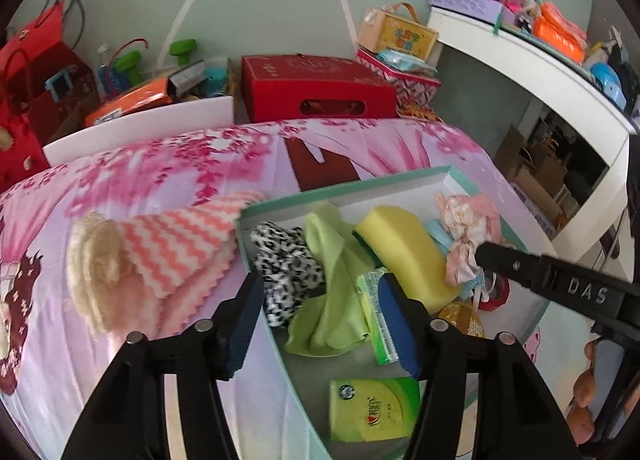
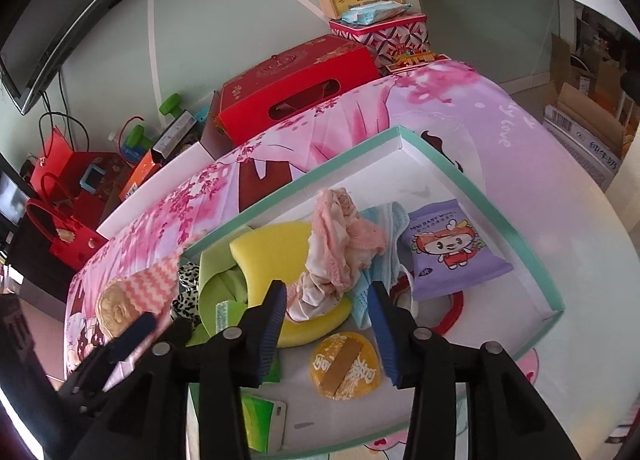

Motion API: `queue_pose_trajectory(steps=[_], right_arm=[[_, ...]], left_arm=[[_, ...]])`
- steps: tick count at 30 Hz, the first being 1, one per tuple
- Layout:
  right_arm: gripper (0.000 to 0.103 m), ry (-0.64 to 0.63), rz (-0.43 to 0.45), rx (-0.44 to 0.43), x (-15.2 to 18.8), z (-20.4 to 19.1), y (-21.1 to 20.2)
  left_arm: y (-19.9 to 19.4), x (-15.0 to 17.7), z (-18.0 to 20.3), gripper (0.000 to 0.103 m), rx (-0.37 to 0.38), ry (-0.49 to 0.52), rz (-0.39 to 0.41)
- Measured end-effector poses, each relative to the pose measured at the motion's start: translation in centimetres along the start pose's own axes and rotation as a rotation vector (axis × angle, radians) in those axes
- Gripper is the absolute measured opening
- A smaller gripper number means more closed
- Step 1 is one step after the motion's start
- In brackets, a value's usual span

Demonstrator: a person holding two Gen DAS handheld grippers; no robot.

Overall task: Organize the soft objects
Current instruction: 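Move both open tools back to the pile, left over the cream crochet cloth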

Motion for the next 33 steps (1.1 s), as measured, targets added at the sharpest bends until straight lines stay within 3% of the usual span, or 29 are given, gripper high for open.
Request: queue_pose_trajectory(steps=[1, 4, 11, 17, 19, 21, 24, 33], right_arm=[[0.055, -0.006, -0.005, 0.006, 0.0, -0.1, 0.0], [0.063, -0.026, -0.01, 0.016, 0.1, -0.3, -0.1], [0.078, -0.047, -0.03, 0.019, 0.4, -0.7, 0.2], [0.091, -0.058, -0.033, 0.031, 0.5, -0.8, 0.3], [0.103, -0.062, -0.037, 0.042, 0.6, -0.7, 0.4], [0.103, -0.066, -0.041, 0.044, 0.6, -0.8, 0.5], [0.103, -0.066, -0.048, 0.038, 0.7, -0.9, 0.7], [0.103, -0.083, -0.033, 0.032, 0.8, -2.1, 0.3]], left_arm=[[-0.3, -0.1, -0.3, 0.064, -0.004, -0.008, 0.003], [-1.2, -0.5, -1.5, 0.083, -0.039, -0.03, 0.024], [-2.3, -0.7, -4.2, 0.093, -0.139, -0.081, 0.035], [-2.1, -0.2, -6.6, 0.093, -0.26, -0.12, 0.003], [-2.0, 0.1, -7.5, 0.094, -0.296, -0.147, -0.012], [-1.9, 0.5, -8.5, 0.094, -0.33, -0.176, -0.03], [-1.9, 0.9, -10.0, 0.102, -0.395, -0.214, -0.048], [-3.8, 0.7, -12.9, 0.102, -0.455, -0.288, 0.0]])
Point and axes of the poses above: each gripper's, at about its wrist camera, not at the fingertips, and y roughly the way its jaws point, z to its right, x to its underside, the point moved 2 cm from there along y, roughly the way its jaws point, and after that the axes turned 11 degrees about z, right-handed, at the moved point
